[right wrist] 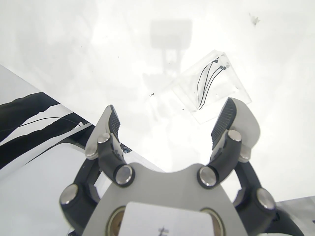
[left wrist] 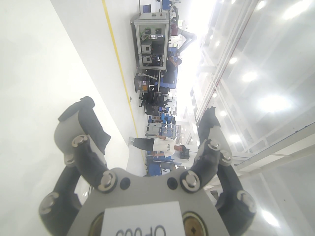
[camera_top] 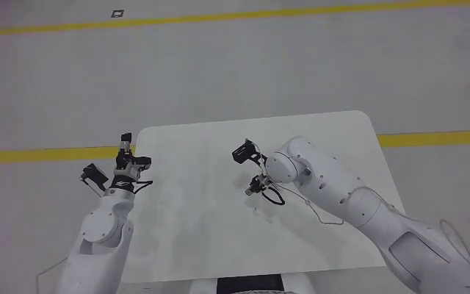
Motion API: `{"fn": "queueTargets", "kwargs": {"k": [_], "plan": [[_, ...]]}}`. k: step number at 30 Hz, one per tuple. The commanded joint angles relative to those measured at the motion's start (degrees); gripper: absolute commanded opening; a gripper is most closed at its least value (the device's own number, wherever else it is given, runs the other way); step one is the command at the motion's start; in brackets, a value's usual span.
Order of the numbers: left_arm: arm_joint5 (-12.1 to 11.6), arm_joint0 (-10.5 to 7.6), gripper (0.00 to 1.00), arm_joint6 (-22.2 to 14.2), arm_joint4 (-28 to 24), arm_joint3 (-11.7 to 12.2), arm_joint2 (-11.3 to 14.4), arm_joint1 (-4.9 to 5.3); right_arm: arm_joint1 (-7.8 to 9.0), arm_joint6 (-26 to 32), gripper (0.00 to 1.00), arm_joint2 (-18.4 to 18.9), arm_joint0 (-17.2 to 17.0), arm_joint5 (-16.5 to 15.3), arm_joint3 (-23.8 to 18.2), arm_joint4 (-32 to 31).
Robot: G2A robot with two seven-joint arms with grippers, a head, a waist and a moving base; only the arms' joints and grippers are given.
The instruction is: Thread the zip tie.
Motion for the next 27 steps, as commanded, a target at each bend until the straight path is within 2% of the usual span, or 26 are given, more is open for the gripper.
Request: {"fn": "queueTargets", "kwargs": {"k": [1,10,13,22,27], "plan": [[0.0,0.00,1.00,0.0,0.0,0.0,0.0,0.00,-0.23,0.0,1.00,-0.6,0.3,0.2,0.8,-0.6],[0.0,0.00,1.00,0.0,0.0,0.0,0.0,0.00,-0.23,-0.8,1.00,-0.6,-0.1,0.2,0.9,-0.8],[0.0,0.00,1.00,0.0,0.0,0.0,0.0,0.00,-0.30,-0.4,1.00,-0.8,-0.3,2.3,1.2,-3.5],[0.0,0.00,1.00,0.0,0.0,0.0,0.0,0.00,-0.39,-1.8,1.00,-0.6,-0.8,2.0,0.9,-3.6],[0.0,0.00,1.00,0.0,0.0,0.0,0.0,0.00,-0.16,-1.5,1.00,0.5,-1.2,2.5,0.4,-6.0]]}}
